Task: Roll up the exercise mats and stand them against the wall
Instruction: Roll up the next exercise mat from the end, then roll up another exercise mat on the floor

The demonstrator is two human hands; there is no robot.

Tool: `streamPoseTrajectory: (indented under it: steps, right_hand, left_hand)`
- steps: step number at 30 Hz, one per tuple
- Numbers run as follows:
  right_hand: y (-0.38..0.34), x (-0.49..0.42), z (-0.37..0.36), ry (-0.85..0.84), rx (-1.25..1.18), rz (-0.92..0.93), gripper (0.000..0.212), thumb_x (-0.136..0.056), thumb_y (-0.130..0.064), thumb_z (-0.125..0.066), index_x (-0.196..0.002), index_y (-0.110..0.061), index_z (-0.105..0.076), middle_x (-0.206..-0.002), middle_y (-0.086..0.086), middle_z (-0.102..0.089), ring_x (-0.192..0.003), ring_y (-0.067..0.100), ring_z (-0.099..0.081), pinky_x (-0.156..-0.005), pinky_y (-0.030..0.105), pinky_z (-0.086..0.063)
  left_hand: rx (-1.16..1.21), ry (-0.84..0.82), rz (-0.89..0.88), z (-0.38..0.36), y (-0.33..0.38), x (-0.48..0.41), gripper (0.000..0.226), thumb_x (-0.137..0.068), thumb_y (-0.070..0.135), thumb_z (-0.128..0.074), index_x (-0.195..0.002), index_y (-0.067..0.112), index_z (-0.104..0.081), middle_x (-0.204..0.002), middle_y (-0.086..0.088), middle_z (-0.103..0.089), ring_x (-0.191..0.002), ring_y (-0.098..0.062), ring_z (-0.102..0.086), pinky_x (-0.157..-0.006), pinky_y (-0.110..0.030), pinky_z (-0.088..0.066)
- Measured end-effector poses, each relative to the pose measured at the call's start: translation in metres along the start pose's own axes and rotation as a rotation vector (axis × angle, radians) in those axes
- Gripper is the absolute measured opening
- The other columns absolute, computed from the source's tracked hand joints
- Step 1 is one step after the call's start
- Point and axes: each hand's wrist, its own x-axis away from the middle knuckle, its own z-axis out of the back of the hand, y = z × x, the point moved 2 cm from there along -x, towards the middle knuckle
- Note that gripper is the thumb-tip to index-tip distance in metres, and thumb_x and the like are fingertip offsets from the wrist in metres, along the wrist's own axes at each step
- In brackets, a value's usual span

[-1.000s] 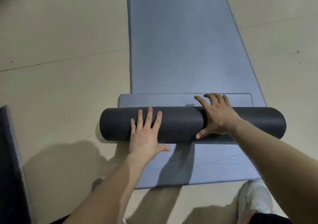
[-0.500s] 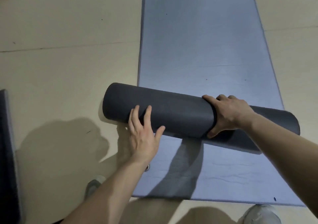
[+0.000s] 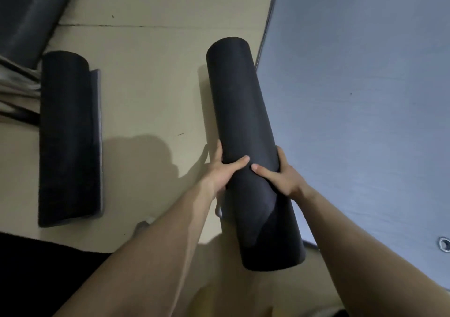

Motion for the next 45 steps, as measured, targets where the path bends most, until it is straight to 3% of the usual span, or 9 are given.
streamPoseTrajectory:
  steps: [6,9,13,17,21,26,30,33,45]
  right_hand:
    - [-0.023,-0.019,-0.059,0.125,-0.064,0.004,0.106,-0.048,-0.088,-0.082,-0.138,-0.054,-0.036,-0.132,0.003,-0.061,-0.118,0.03,-0.064,-0.102,0.051,-0.054]
    - [-0.063,-0.036,-0.107,0.044,-0.186,0.062,0.098,-0.052,-0.073,-0.092,-0.134,-0.044,-0.048,-0.129,-0.008,-0.067,-0.116,0.019,-0.067,-0.101,0.046,-0.057]
    - [-0.134,-0.066,-0.189,-0.044,-0.27,0.124,0.082,-0.058,-0.056,-0.095,-0.128,-0.035,-0.057,-0.124,-0.009,-0.071,-0.111,0.018,-0.071,-0.098,0.045,-0.059]
    - [-0.196,-0.106,-0.287,-0.1,-0.184,0.17,0.095,-0.053,-0.066,-0.092,-0.134,-0.034,-0.053,-0.128,-0.005,-0.068,-0.114,0.023,-0.068,-0.1,0.047,-0.057]
    - [-0.213,-0.134,-0.373,-0.124,-0.097,0.162,0.112,-0.048,-0.079,-0.084,-0.144,-0.039,-0.042,-0.136,-0.002,-0.063,-0.121,0.029,-0.063,-0.104,0.05,-0.054]
    - [-0.202,-0.136,-0.406,-0.108,-0.074,0.134,0.116,-0.055,-0.081,-0.076,-0.151,-0.033,-0.033,-0.14,0.005,-0.059,-0.124,0.032,-0.06,-0.107,0.052,-0.051]
    - [-0.213,-0.115,-0.378,-0.211,0.097,0.159,0.111,-0.059,-0.082,-0.069,-0.15,-0.026,-0.038,-0.146,0.005,-0.057,-0.128,0.03,-0.059,-0.109,0.048,-0.05]
    - [-0.212,-0.079,-0.331,-0.16,0.369,0.174,0.091,-0.083,-0.075,-0.058,-0.157,-0.028,-0.034,-0.153,0.014,-0.048,-0.133,0.04,-0.054,-0.112,0.05,-0.045]
    - [-0.034,0.079,0.029,0.331,0.546,-0.131,0.062,-0.097,-0.05,-0.056,-0.152,-0.022,-0.045,-0.151,0.015,-0.041,-0.126,0.042,-0.057,-0.103,0.046,-0.048]
  left_hand:
    - [0.101,0.068,-0.05,0.057,-0.017,-0.017,0.101,-0.059,0.057,-0.088,-0.149,0.038,-0.045,-0.14,0.01,-0.06,-0.122,-0.014,-0.062,-0.106,-0.042,-0.05]
    - [0.151,0.172,-0.116,0.115,-0.005,-0.02,0.11,-0.057,0.051,-0.089,-0.153,0.027,-0.04,-0.147,0.004,-0.055,-0.129,-0.013,-0.057,-0.112,-0.039,-0.046]
    - [0.21,0.299,-0.158,0.217,0.008,-0.022,0.092,-0.074,0.038,-0.088,-0.152,0.022,-0.042,-0.146,-0.002,-0.054,-0.13,-0.018,-0.056,-0.111,-0.038,-0.046]
    - [0.184,0.447,-0.204,0.325,0.004,-0.029,0.084,-0.081,0.04,-0.082,-0.153,0.02,-0.043,-0.152,-0.005,-0.05,-0.134,-0.016,-0.052,-0.112,-0.037,-0.045]
    - [-0.099,0.626,-0.162,0.398,-0.009,-0.034,0.068,-0.095,0.042,-0.067,-0.154,0.024,-0.039,-0.154,-0.005,-0.048,-0.14,-0.022,-0.047,-0.117,-0.041,-0.039]
    - [-0.55,0.828,-0.133,0.409,-0.011,-0.03,0.056,-0.095,0.052,-0.061,-0.147,0.034,-0.05,-0.139,-0.004,-0.062,-0.128,-0.027,-0.057,-0.103,-0.044,-0.048]
    - [-0.638,0.929,-0.14,0.38,0.001,-0.015,0.049,-0.1,0.039,-0.059,-0.146,0.025,-0.051,-0.146,-0.002,-0.055,-0.133,-0.025,-0.051,-0.099,-0.041,-0.046]
    - [-0.691,0.886,-0.173,0.34,0.018,0.006,0.05,-0.099,0.038,-0.059,-0.146,0.022,-0.051,-0.148,-0.001,-0.051,-0.133,-0.026,-0.049,-0.099,-0.041,-0.047]
    - [-1.114,0.058,-0.286,0.008,0.041,0.069,0.049,-0.088,0.043,-0.069,-0.134,0.029,-0.059,-0.14,0.001,-0.056,-0.124,-0.023,-0.056,-0.103,-0.036,-0.046]
